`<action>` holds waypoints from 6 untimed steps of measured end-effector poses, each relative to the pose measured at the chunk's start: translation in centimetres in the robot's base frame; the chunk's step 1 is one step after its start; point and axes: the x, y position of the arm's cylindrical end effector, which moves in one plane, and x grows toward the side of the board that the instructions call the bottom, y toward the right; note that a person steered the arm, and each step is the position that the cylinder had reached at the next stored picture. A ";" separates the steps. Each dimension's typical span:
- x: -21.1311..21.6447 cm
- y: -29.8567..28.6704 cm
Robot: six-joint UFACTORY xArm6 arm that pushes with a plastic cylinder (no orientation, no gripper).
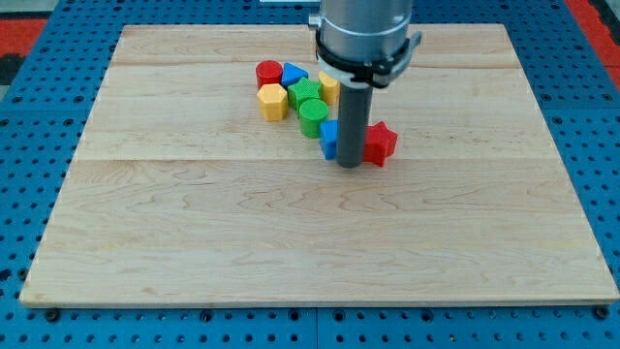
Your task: Push the red star and blue cube in different directions
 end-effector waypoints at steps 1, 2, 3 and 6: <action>1.9 -3.0; 2.1 -3.1; 0.3 2.1; -0.2 -2.7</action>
